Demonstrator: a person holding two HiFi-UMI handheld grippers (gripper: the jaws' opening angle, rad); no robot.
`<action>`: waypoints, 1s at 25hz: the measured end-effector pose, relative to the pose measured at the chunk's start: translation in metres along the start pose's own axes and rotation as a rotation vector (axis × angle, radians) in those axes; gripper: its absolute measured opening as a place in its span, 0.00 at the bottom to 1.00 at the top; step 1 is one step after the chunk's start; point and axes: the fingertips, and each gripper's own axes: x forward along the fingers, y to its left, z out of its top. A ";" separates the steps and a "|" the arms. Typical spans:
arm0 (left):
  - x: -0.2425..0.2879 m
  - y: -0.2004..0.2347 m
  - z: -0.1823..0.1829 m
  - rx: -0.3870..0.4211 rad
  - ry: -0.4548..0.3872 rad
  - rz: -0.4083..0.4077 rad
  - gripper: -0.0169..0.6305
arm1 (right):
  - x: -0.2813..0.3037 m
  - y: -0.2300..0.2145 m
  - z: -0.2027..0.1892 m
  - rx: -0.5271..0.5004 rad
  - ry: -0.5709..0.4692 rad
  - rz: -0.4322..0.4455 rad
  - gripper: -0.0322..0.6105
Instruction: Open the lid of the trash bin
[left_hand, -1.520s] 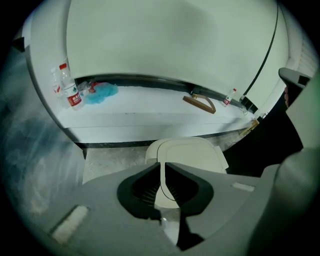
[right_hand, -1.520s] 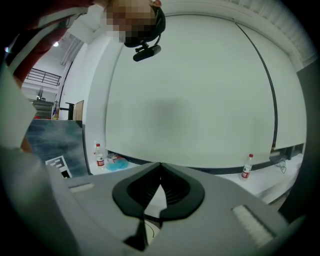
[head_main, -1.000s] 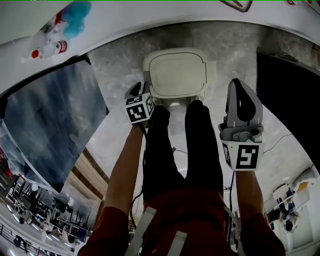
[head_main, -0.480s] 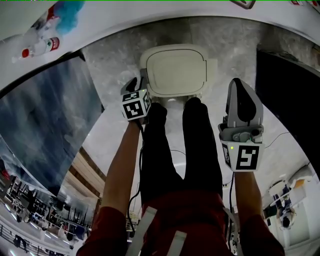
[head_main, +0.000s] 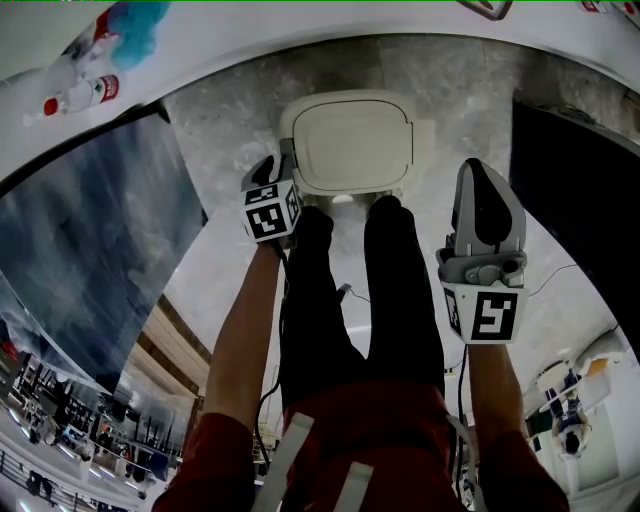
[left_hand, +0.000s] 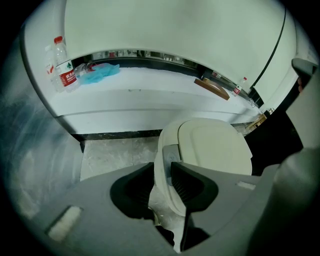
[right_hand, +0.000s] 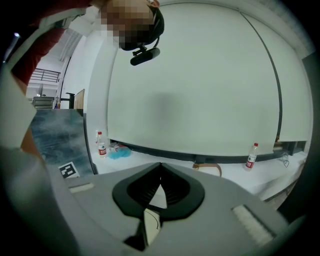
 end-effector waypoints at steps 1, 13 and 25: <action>0.000 0.000 0.000 -0.006 0.001 -0.001 0.20 | -0.001 -0.001 0.001 -0.001 0.000 -0.002 0.05; 0.000 -0.006 -0.001 0.002 0.004 0.004 0.14 | -0.009 -0.004 0.010 -0.008 -0.014 -0.001 0.05; 0.001 -0.007 -0.002 -0.009 0.006 0.003 0.14 | -0.021 -0.029 0.012 -0.059 0.004 -0.081 0.05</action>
